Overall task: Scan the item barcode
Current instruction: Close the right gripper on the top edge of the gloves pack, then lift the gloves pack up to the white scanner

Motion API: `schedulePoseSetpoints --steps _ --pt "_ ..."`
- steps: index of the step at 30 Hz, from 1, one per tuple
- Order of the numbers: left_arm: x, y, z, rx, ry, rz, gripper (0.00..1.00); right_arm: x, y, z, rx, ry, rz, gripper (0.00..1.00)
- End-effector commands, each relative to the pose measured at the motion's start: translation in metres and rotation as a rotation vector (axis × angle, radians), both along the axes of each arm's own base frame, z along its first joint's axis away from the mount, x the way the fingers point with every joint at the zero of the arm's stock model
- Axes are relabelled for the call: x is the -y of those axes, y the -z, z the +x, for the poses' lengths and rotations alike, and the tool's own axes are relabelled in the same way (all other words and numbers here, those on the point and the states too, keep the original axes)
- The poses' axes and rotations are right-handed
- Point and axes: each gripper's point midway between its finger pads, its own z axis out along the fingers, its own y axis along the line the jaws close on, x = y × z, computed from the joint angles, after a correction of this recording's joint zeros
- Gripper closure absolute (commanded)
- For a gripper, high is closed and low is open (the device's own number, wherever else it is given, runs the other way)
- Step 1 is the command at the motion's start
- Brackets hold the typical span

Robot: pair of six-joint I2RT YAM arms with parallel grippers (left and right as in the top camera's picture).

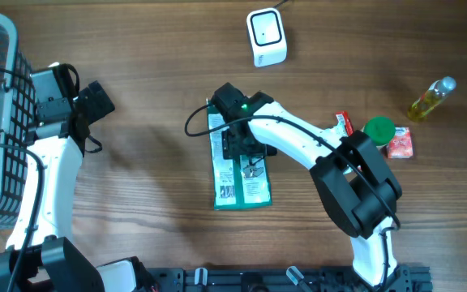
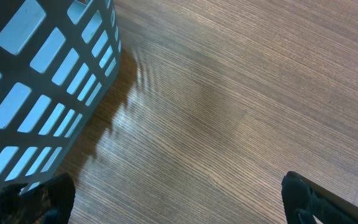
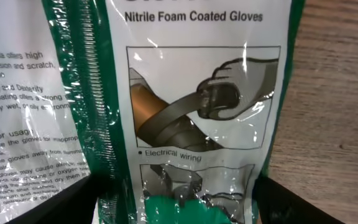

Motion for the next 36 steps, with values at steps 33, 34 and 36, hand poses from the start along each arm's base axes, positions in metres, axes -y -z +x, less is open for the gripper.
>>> schedulePoseSetpoints --steps 33,34,36 --pt "-0.002 -0.009 0.002 0.022 0.006 0.012 0.0 0.041 -0.253 0.078 0.761 -0.298 -0.089 0.96" --pt "-0.002 -0.009 0.002 0.021 0.006 0.012 0.0 0.051 -0.28 0.086 0.826 -0.289 -0.159 0.96" --pt "-0.002 -0.009 0.002 0.021 0.005 0.012 0.0 0.065 -0.337 0.102 0.983 -0.246 -0.265 0.96"
